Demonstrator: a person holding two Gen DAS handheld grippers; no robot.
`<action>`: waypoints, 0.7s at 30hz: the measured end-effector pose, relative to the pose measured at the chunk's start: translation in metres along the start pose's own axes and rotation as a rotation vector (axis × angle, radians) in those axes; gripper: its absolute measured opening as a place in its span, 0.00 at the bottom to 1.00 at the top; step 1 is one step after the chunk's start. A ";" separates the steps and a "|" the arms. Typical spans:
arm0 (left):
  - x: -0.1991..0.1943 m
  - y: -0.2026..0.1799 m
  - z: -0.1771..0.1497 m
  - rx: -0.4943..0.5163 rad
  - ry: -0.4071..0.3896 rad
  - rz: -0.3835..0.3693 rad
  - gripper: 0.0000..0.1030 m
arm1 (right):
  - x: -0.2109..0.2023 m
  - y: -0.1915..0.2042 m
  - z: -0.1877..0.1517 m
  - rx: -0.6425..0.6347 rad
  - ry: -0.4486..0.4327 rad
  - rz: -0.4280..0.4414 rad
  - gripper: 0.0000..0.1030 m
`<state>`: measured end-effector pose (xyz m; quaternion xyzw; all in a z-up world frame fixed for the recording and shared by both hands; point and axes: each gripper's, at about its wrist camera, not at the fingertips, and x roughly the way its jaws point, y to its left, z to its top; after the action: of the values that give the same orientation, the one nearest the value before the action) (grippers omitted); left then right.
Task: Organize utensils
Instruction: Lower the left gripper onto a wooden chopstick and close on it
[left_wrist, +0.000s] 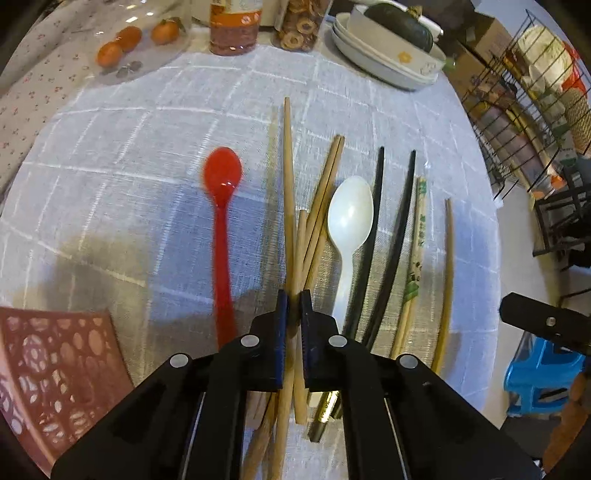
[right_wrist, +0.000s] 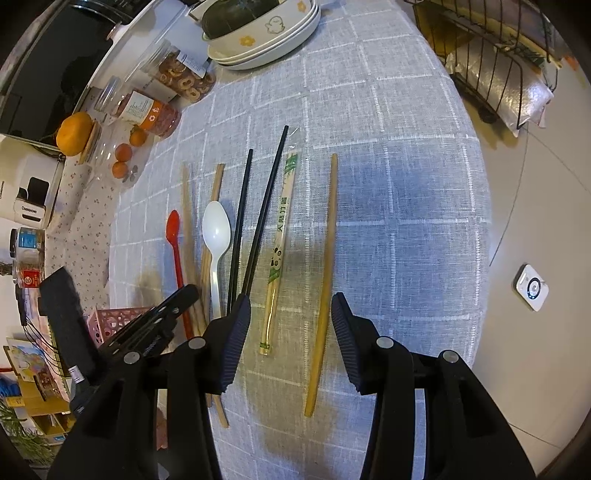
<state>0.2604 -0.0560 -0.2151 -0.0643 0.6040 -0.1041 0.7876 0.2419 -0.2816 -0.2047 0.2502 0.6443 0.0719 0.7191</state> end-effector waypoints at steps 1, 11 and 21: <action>-0.004 0.000 -0.002 0.000 -0.006 -0.005 0.05 | -0.001 0.000 0.000 0.000 -0.002 0.001 0.44; 0.002 0.011 -0.019 -0.010 0.038 -0.071 0.05 | 0.008 0.015 -0.005 -0.044 0.011 -0.012 0.44; -0.002 0.009 -0.034 0.019 0.041 -0.115 0.06 | 0.016 0.022 -0.009 -0.062 0.035 -0.014 0.45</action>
<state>0.2280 -0.0459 -0.2242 -0.0893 0.6141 -0.1560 0.7685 0.2406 -0.2537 -0.2098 0.2220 0.6559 0.0911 0.7157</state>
